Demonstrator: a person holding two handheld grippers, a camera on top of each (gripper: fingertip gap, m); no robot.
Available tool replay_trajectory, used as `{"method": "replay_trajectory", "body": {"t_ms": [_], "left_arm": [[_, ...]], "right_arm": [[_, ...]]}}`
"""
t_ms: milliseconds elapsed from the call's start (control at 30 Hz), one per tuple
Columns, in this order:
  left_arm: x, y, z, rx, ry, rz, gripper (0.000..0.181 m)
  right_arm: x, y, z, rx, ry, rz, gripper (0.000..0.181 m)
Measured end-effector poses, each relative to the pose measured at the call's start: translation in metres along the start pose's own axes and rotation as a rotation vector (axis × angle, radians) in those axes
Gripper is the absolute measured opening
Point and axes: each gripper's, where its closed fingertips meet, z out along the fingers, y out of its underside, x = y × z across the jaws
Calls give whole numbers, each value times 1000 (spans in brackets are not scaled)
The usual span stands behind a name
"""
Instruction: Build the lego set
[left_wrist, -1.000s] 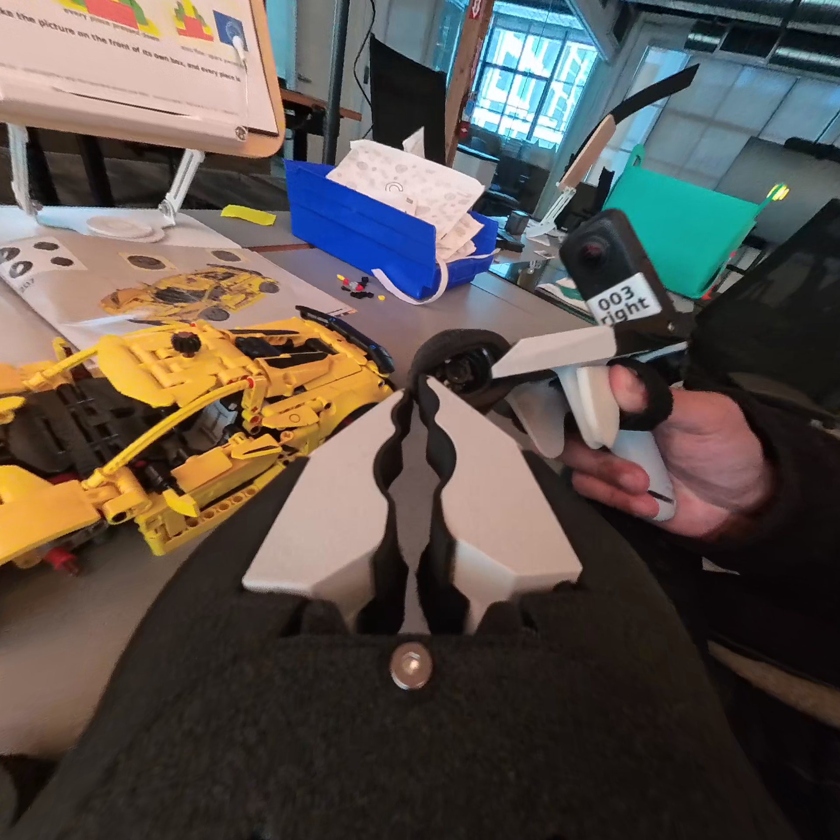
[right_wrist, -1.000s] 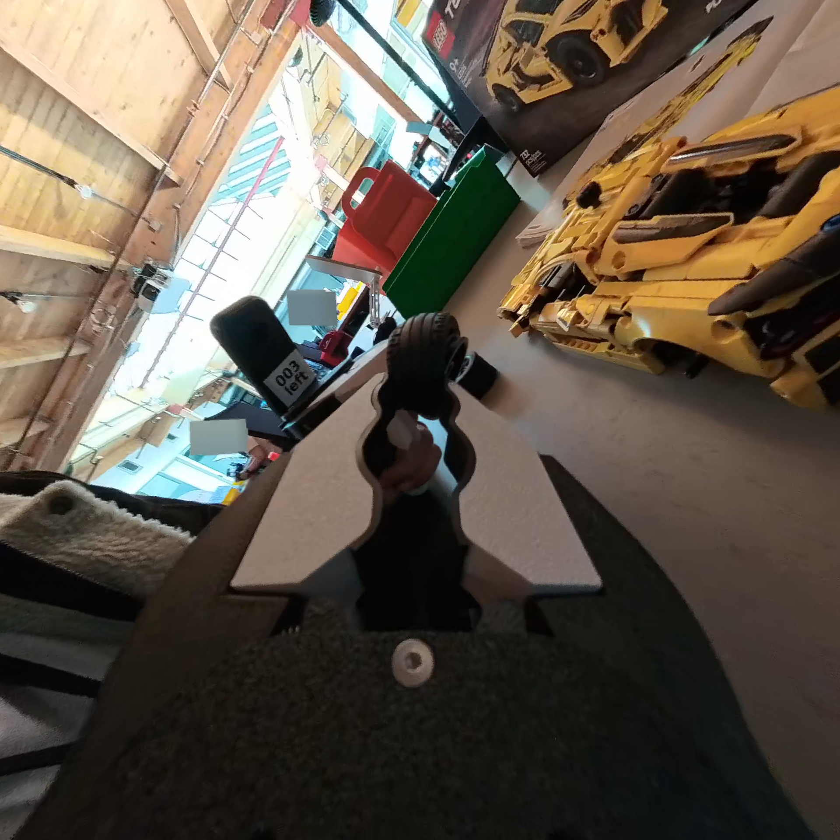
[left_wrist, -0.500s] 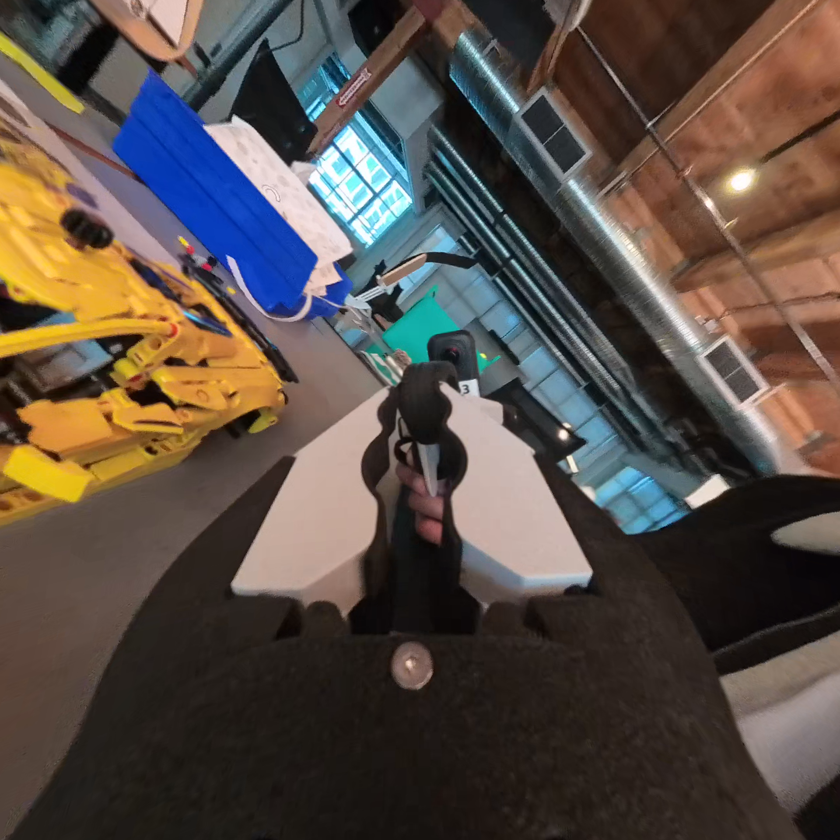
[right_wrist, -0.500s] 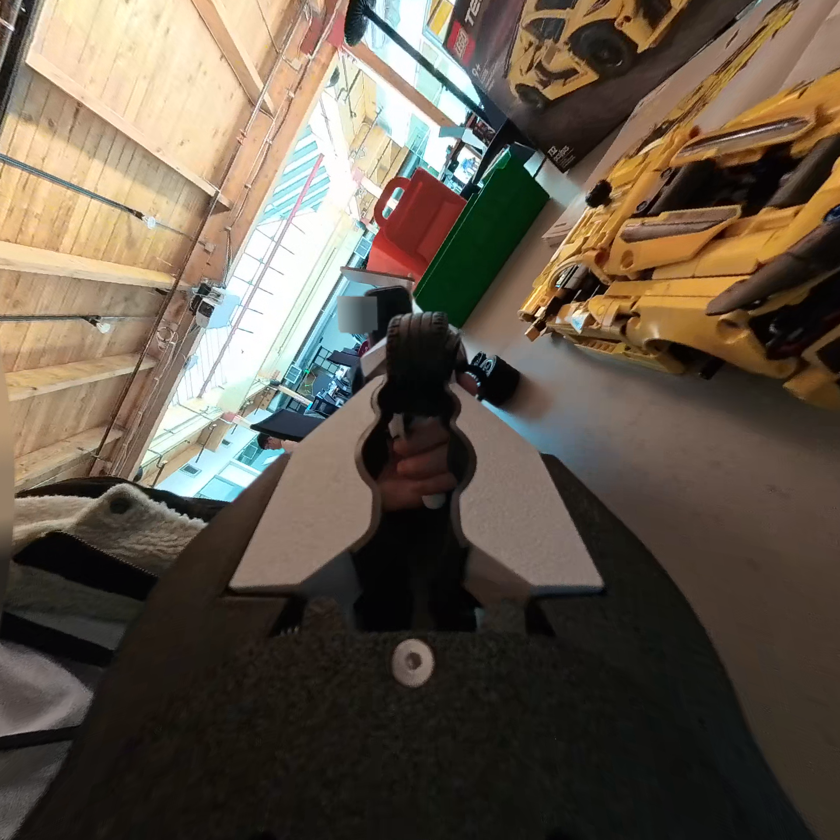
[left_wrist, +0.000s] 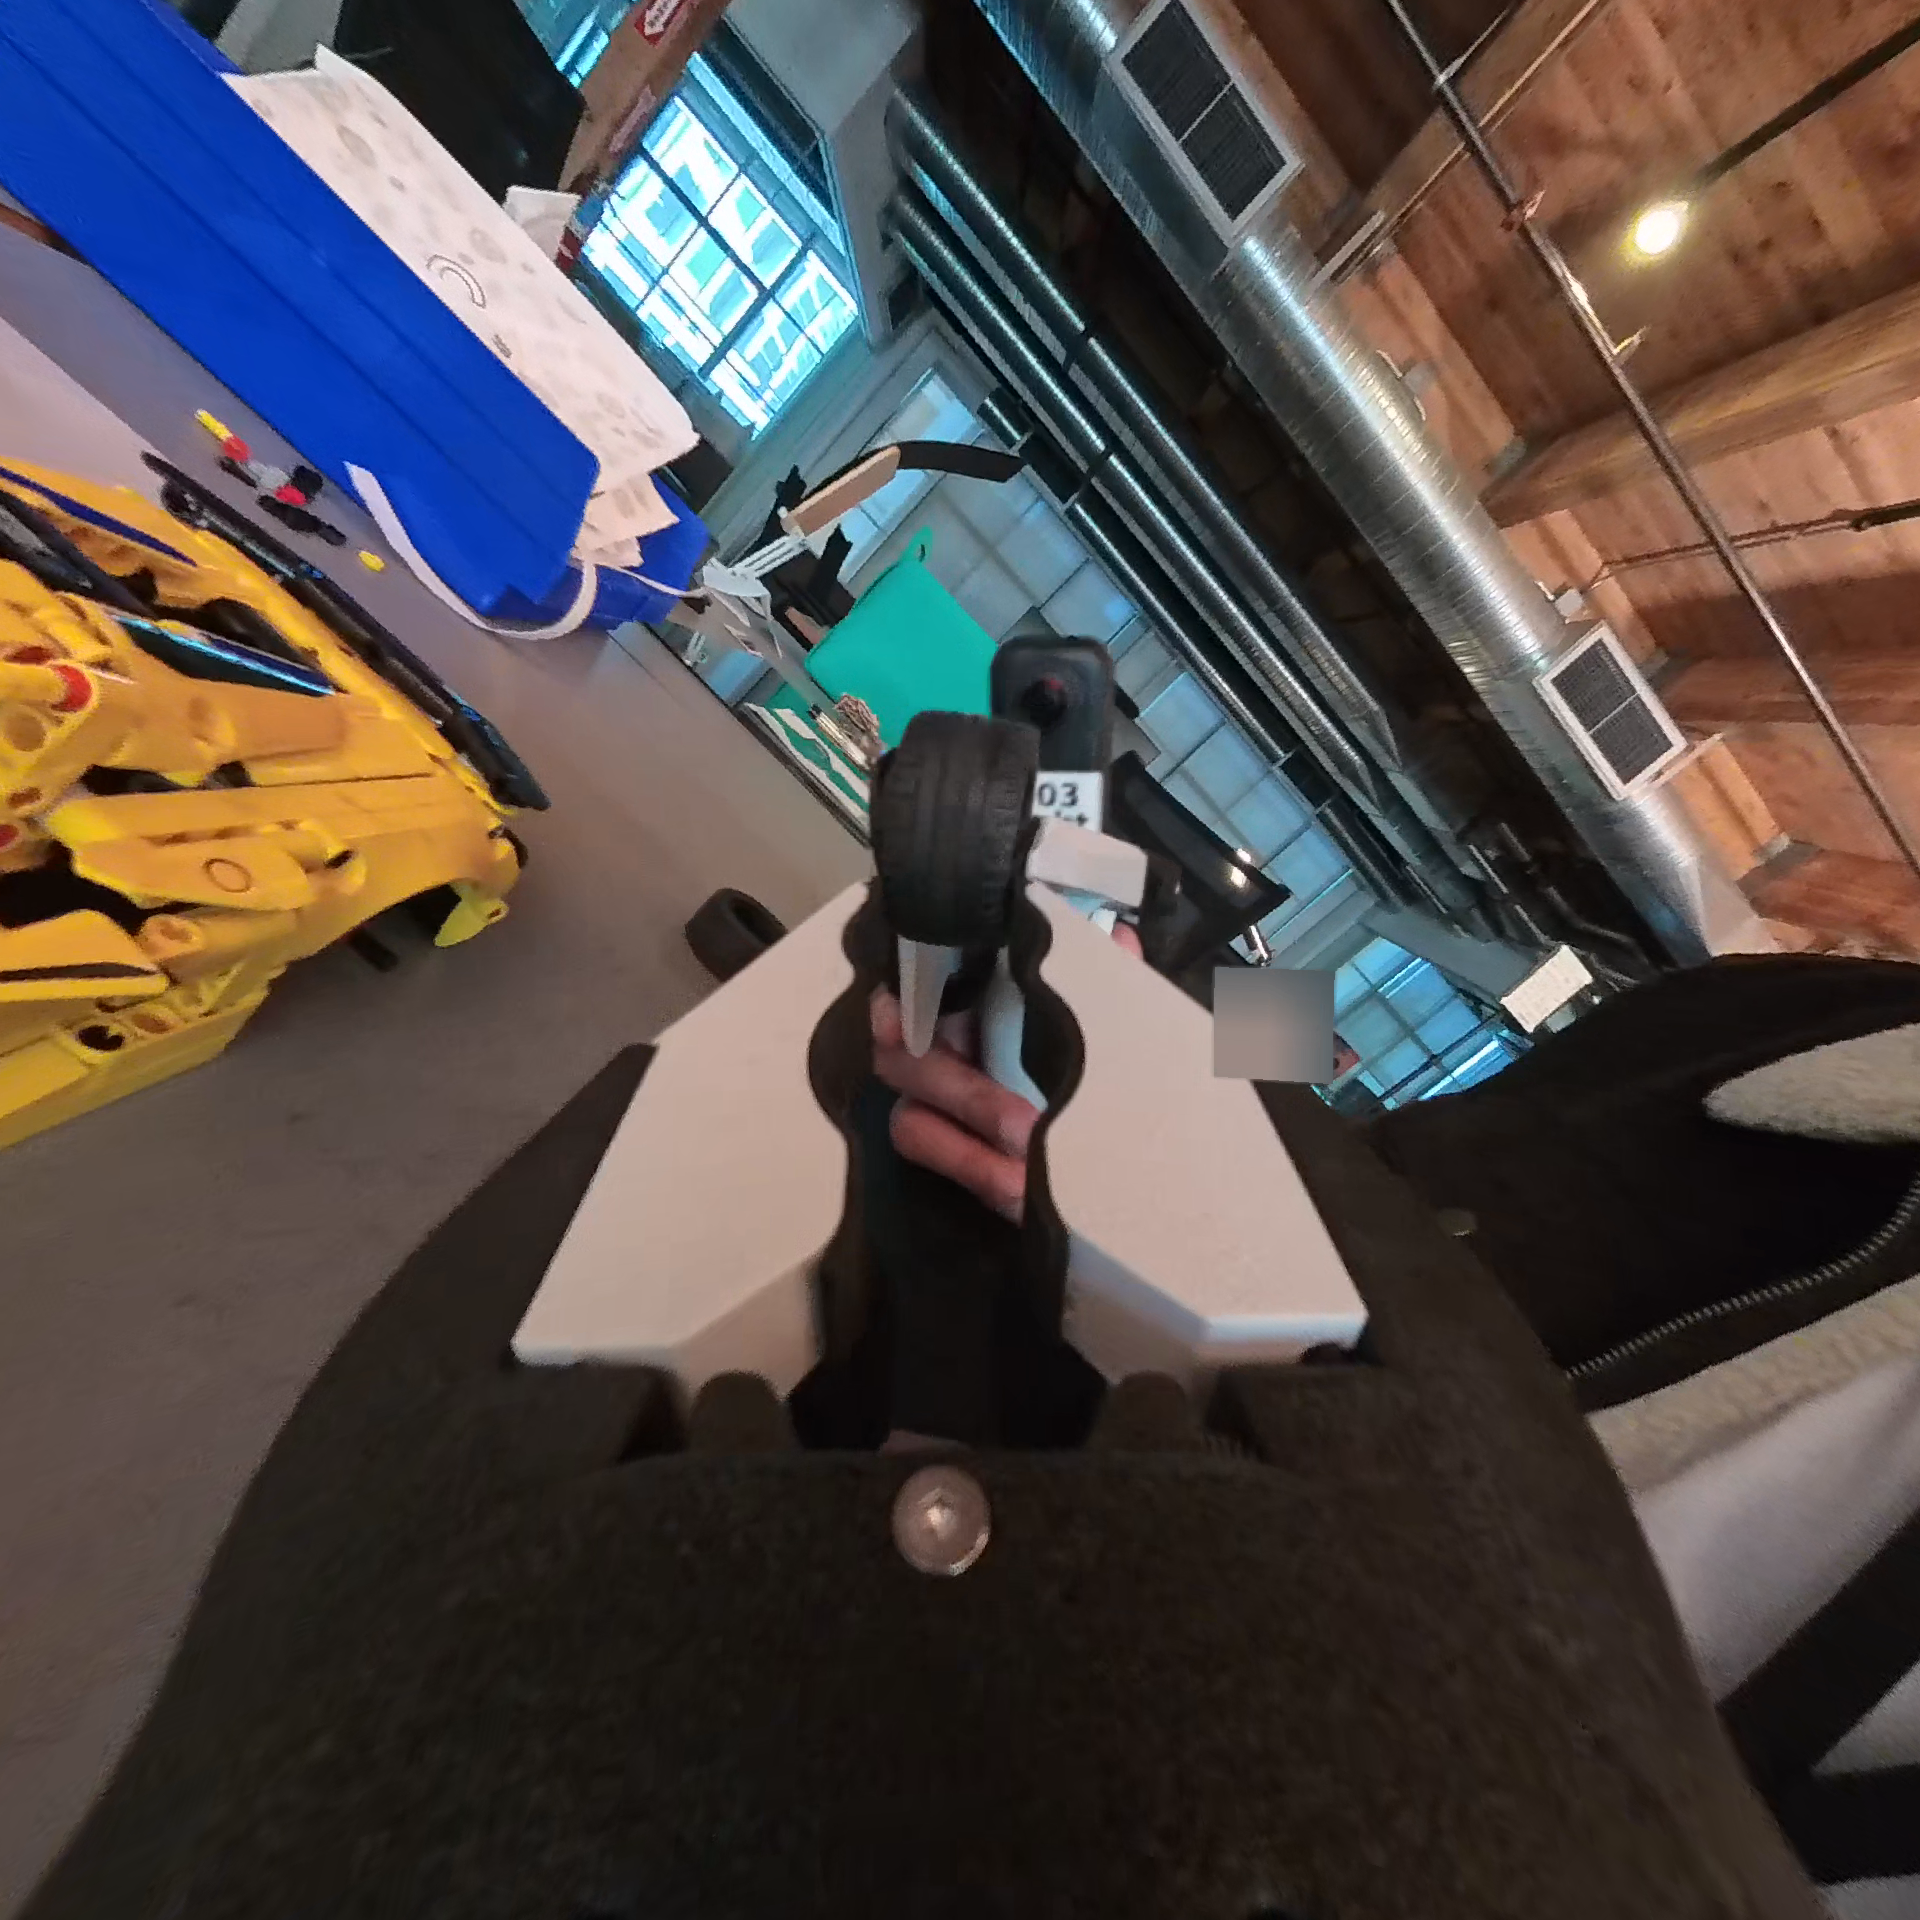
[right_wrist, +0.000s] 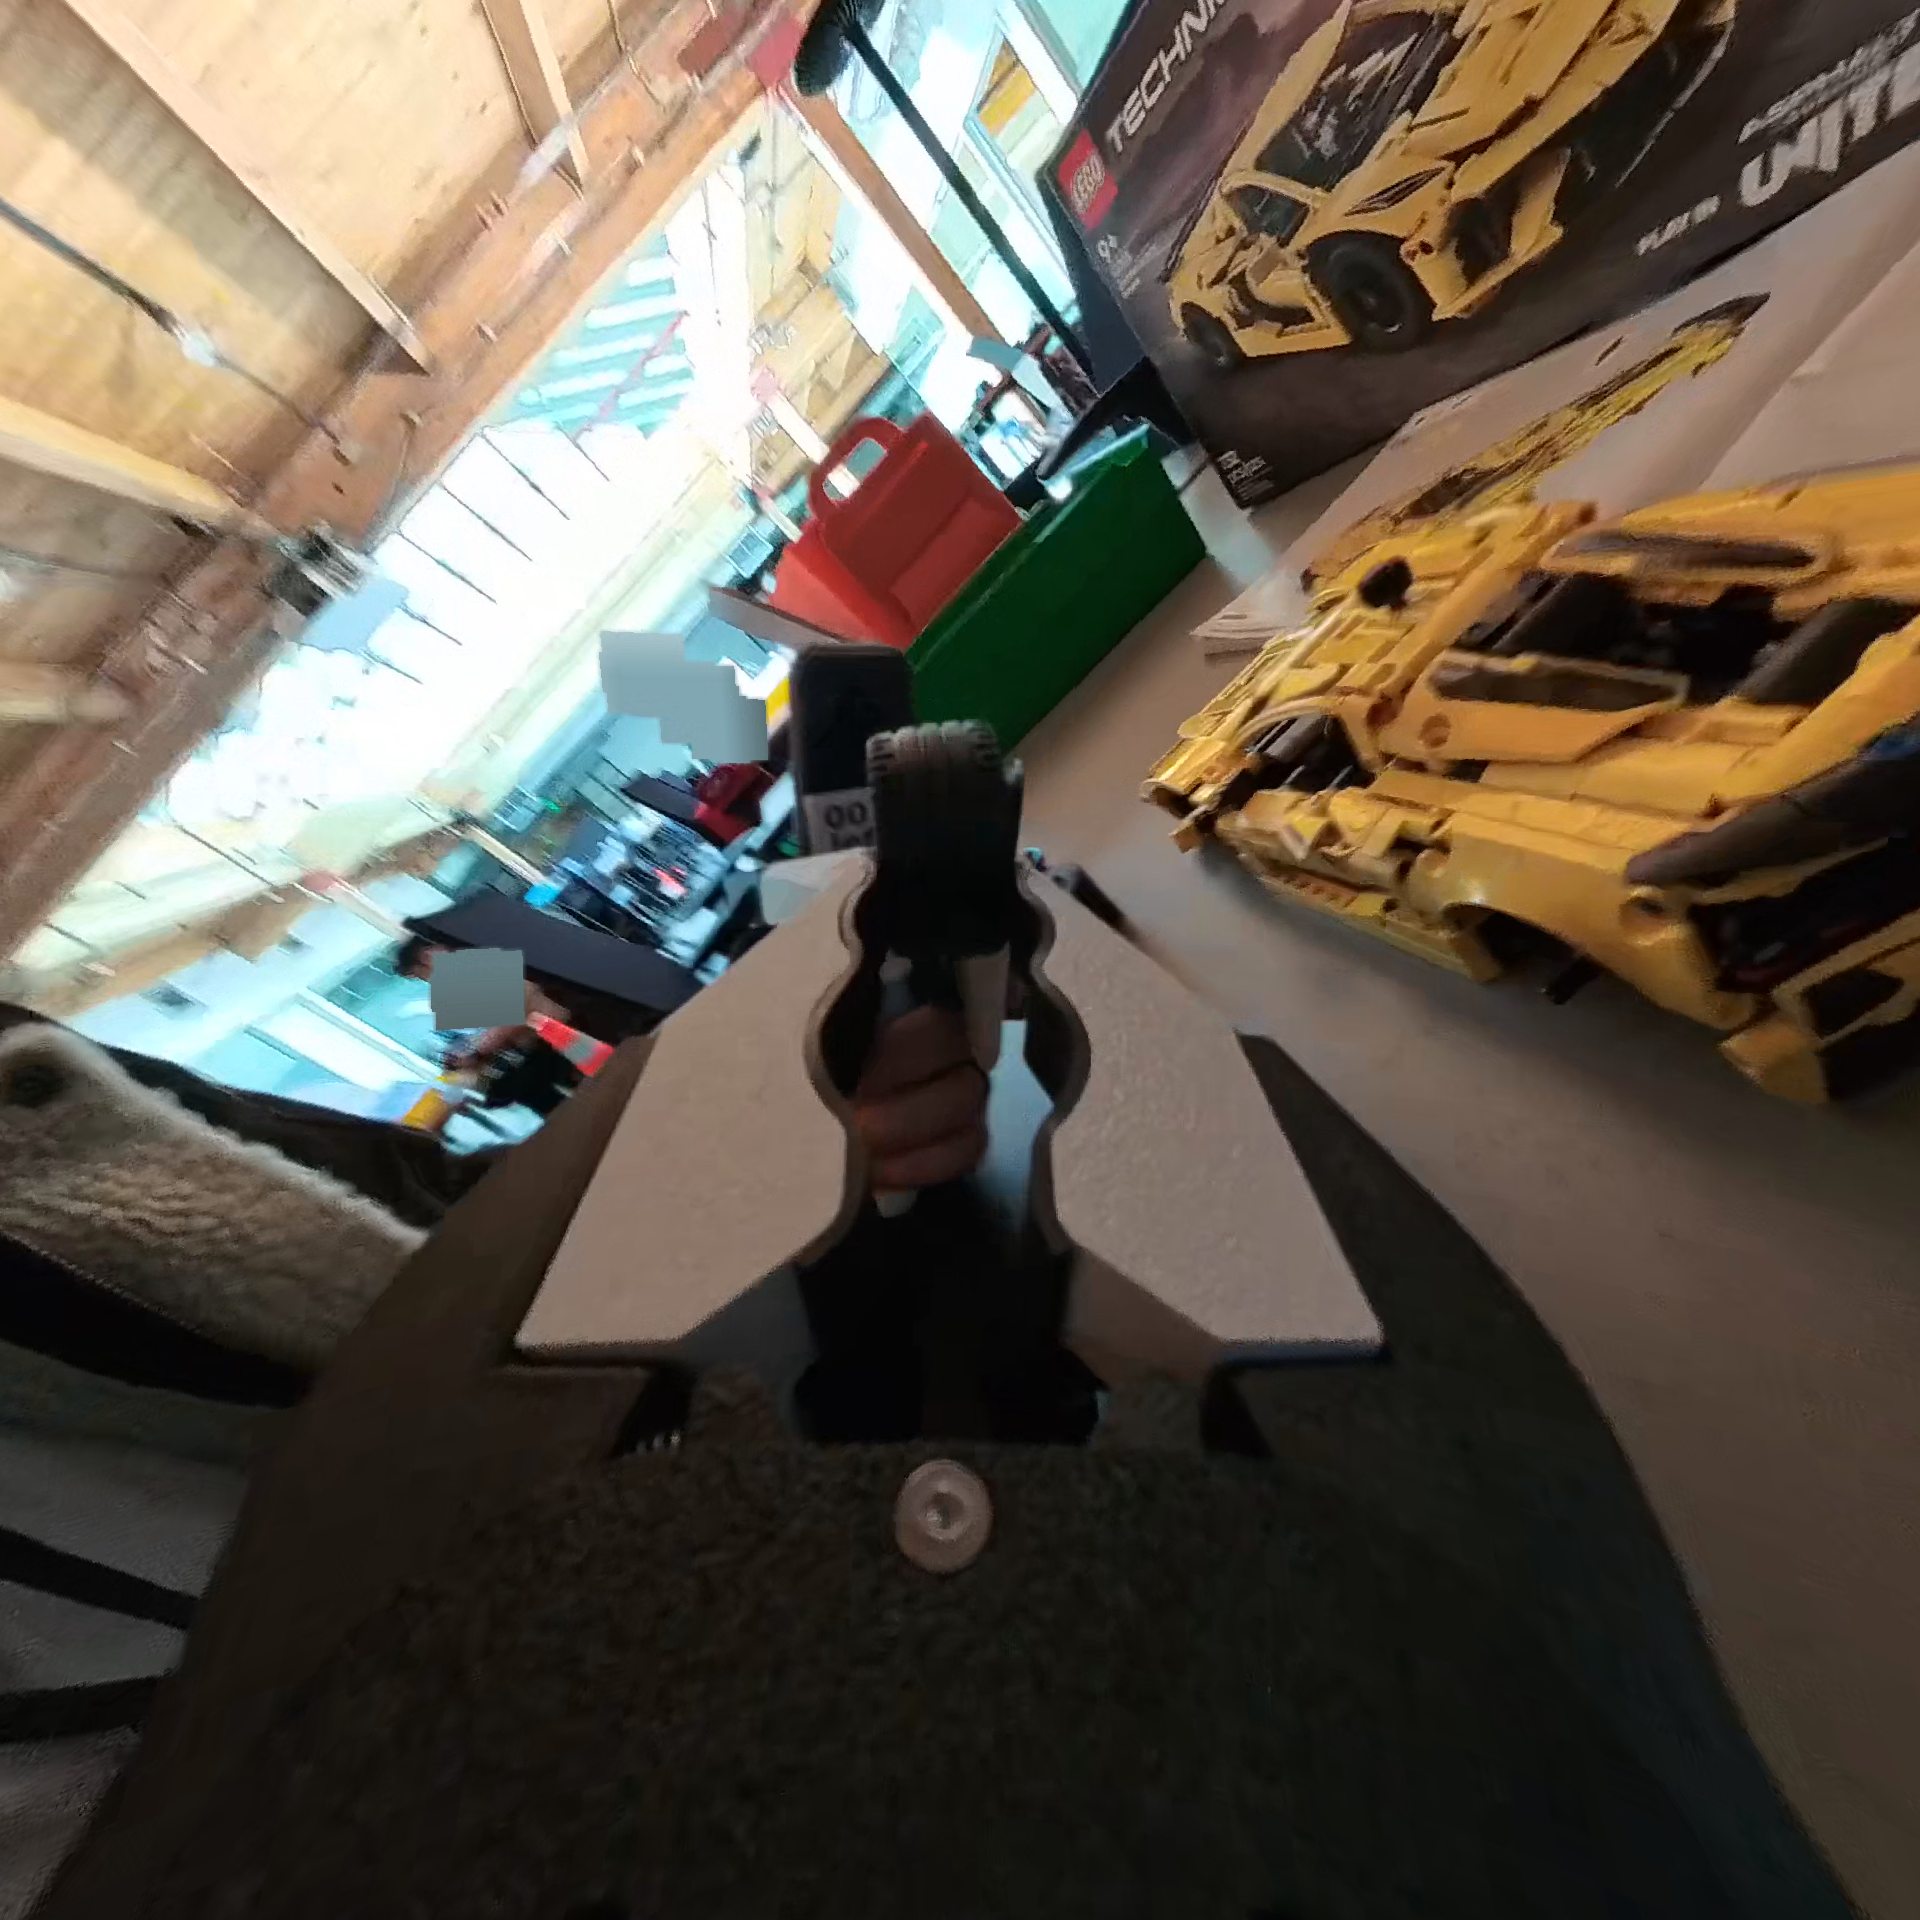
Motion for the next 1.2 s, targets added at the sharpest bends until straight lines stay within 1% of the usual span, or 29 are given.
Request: {"method": "replay_trajectory", "body": {"t_ms": [33, 100, 133, 167, 200, 233, 267, 300, 367, 400, 533, 567, 667, 700, 800, 833, 867, 933, 1000, 1100, 1133, 1167, 1200], "left_arm": [[0, 0, -1, -7, -6, 3, 23], [-7, -2, -6, -11, -38, -17, 23], [-11, -2, -8, -16, -52, -40, 23], [-15, 2, -9, -52, -67, -57, 23], [-19, 8, -9, -102, -97, -45, 23], [-19, 12, -8, -139, -117, -6, 23], [-18, 17, -7, -178, -129, 46, 23], [-19, 22, -6, -223, -159, 102, 23], [-17, 29, -5, -279, -180, 182, 23], [-15, 31, -4, -297, -181, 205, 23], [-11, 43, 0, -374, -190, 303, 23], [-14, 44, 0, -386, -219, 342, 23], [-17, 46, -2, -414, -246, 411, 23], [-17, 45, -1, -403, -257, 428, 24], [-17, 31, 4, -284, -286, 460, 29], [-13, 25, 7, -233, -260, 459, 35], [-8, 23, 10, -204, -230, 452, 36], [-14, 22, 8, -207, -255, 436, 34], [-12, 20, 7, -198, -239, 429, 33], [-13, 20, 5, -194, -246, 424, 31], [-13, 19, 5, -187, -243, 398, 31], [-15, 18, 4, -184, -245, 340, 31], [-18, 19, 3, -182, -242, 269, 31]], "right_arm": [[1, -2, -2, -13, 34, -79, 23], [4, -15, -11, -30, 118, -293, 34], [3, -23, -16, -50, 157, -418, 39], [-1, -29, -18, -86, 184, -558, 45], [-5, -31, -19, -145, 197, -691, 53], [-5, -33, -19, -211, 230, -783, 54], [-5, -30, -18, -296, 245, -839, 53], [-6, -22, -17, -393, 227, -860, 54], [-2, -7, -15, -547, 213, -909, 60], [2, -4, -14, -589, 223, -958, 58], [12, 16, -9, -730, 211, -1084, 30], [12, 21, -9, -751, 190, -1092, 21], [17, 24, -11, -782, 203, -1057, 16], [17, 22, -11, -770, 221, -1034, 14], [18, 11, -6, -670, 263, -923, 9], [13, 13, -3, -643, 224, -851, 7], [10, 15, 1, -614, 214, -787, 7], [16, 15, 0, -618, 260, -804, 7], [14, 13, 1, -592, 249, -729, 7], [14, 14, 1, -558, 200, -504, 7], [15, 14, 2, -538, 183, -430, 7], [17, 14, 3, -518, 189, -403, 7], [20, 15, 4, -506, 213, -424, 7]]}}
